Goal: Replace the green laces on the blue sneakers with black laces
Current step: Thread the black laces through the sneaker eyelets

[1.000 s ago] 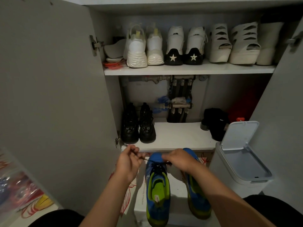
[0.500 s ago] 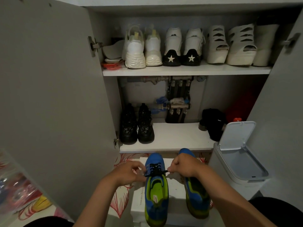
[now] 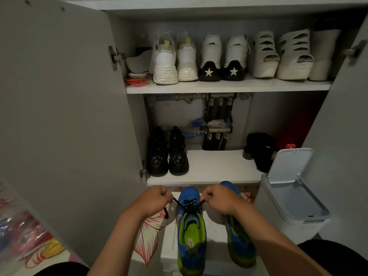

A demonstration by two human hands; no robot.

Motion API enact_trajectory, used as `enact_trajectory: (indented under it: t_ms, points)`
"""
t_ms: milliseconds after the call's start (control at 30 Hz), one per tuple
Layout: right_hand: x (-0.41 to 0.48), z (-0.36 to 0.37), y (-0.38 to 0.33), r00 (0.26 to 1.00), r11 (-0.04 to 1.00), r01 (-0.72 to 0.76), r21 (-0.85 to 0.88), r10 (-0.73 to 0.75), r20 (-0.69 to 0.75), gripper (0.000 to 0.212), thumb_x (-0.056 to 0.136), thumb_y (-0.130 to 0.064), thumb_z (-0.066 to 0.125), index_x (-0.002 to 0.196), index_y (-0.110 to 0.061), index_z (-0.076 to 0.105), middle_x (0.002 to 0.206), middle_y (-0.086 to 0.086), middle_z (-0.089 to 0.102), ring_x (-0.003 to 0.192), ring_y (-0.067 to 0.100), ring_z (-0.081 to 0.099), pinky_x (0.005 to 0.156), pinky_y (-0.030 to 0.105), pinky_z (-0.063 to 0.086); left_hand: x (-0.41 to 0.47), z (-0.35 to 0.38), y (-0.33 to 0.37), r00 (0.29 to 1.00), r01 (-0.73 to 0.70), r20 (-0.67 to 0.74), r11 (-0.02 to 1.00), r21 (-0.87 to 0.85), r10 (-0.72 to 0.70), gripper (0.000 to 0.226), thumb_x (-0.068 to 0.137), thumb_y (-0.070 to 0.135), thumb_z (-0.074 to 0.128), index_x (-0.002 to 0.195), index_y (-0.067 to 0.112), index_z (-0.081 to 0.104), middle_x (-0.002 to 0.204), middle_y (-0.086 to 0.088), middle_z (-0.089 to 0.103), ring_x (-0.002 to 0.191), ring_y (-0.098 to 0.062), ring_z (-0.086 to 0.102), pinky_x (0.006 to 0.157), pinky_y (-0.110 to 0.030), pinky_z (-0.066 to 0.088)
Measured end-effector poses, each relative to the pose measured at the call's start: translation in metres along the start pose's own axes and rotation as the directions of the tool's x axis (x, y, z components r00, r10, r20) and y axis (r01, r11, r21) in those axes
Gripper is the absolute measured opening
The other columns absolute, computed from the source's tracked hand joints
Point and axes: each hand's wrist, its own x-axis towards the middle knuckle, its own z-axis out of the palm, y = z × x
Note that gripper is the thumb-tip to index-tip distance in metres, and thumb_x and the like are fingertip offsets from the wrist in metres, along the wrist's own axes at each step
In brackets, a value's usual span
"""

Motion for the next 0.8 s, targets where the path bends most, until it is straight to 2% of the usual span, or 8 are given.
enact_trajectory:
  t_ms: [100,233,300,367,500,633,733,800]
  points:
    - [-0.001,0.004,-0.011,0.999,0.992,0.047,0.114,-0.047,-0.003,0.014,0.082,-0.046,0.071,0.092,-0.038,0.076,0.097,-0.023,0.071,0.094,-0.004,0.063,0.078,0.017,0.046,0.002,0.008,0.014,0.998,-0.058,-0.048,0.987,-0.152,0.052,0.023,0.095,0.027,0.054,0.076,0.020,0.064,0.074,0.003,0.068,0.070,-0.014,0.063,0.075,-0.032,0.049]
    - [0.003,0.013,-0.022,0.994,0.923,0.110,0.368,-0.108,-0.025,0.004,0.084,-0.027,0.078,0.087,-0.028,0.079,0.091,-0.006,0.077,0.089,0.004,0.070,0.081,0.020,0.056,0.007,0.024,0.031,0.994,-0.105,-0.031,0.935,-0.339,0.100,0.018,0.094,0.016,0.057,0.077,0.017,0.062,0.055,0.012,0.056,0.050,-0.004,0.052,0.058,-0.031,0.049]
    - [0.003,0.014,-0.023,0.995,0.898,0.102,0.429,-0.084,-0.061,0.005,0.085,-0.022,0.078,0.083,-0.026,0.079,0.087,-0.003,0.077,0.083,0.004,0.070,0.076,0.017,0.056,0.010,0.026,0.034,0.991,-0.129,-0.064,0.934,-0.333,0.114,0.016,0.093,0.018,0.061,0.078,0.020,0.065,0.052,0.016,0.056,0.046,0.002,0.049,0.050,-0.023,0.044]
    - [0.003,0.014,-0.024,0.995,0.891,0.093,0.444,-0.062,-0.083,0.005,0.085,-0.023,0.078,0.083,-0.027,0.078,0.085,-0.006,0.076,0.080,0.000,0.068,0.071,0.013,0.053,0.014,0.025,0.031,0.986,-0.159,-0.105,0.935,-0.318,0.132,0.017,0.092,0.018,0.064,0.076,0.025,0.067,0.053,0.019,0.058,0.047,0.006,0.049,0.052,-0.018,0.039]
    - [0.003,0.017,-0.027,0.996,0.858,0.077,0.508,-0.042,-0.080,0.005,0.084,-0.021,0.078,0.081,-0.025,0.078,0.080,-0.006,0.075,0.073,-0.001,0.068,0.065,0.012,0.050,0.016,0.026,0.027,0.986,-0.166,-0.072,0.930,-0.328,0.150,0.016,0.090,0.020,0.066,0.076,0.025,0.070,0.058,0.016,0.061,0.052,0.006,0.051,0.058,-0.020,0.040]
    - [0.006,0.012,-0.025,0.992,0.824,-0.018,0.567,0.087,-0.095,0.004,0.089,-0.018,0.074,0.088,-0.017,0.077,0.066,-0.012,0.071,0.059,-0.006,0.063,0.051,0.006,0.044,0.020,0.030,0.015,0.972,-0.172,-0.202,0.943,-0.284,0.116,0.017,0.091,0.025,0.066,0.076,0.022,0.072,0.066,0.010,0.069,0.055,0.005,0.056,0.060,-0.020,0.042]
    - [0.006,0.012,-0.024,0.981,0.759,-0.076,0.647,0.175,-0.089,0.005,0.090,-0.014,0.072,0.091,-0.010,0.075,0.048,-0.017,0.063,0.041,-0.008,0.055,0.039,0.008,0.038,0.019,0.042,0.007,0.975,-0.215,-0.100,0.951,-0.221,0.197,0.022,0.093,0.027,0.066,0.072,0.028,0.074,0.071,0.010,0.072,0.060,0.006,0.060,0.062,-0.017,0.045]
    - [0.006,0.013,-0.027,0.980,0.738,-0.081,0.670,0.180,-0.081,0.004,0.090,-0.012,0.072,0.086,-0.011,0.074,0.048,-0.016,0.063,0.040,-0.008,0.054,0.037,0.009,0.038,0.020,0.056,0.005,0.975,-0.218,-0.007,0.945,-0.245,0.223,0.021,0.092,0.025,0.067,0.073,0.026,0.076,0.074,0.004,0.073,0.068,-0.003,0.063,0.070,-0.025,0.051]
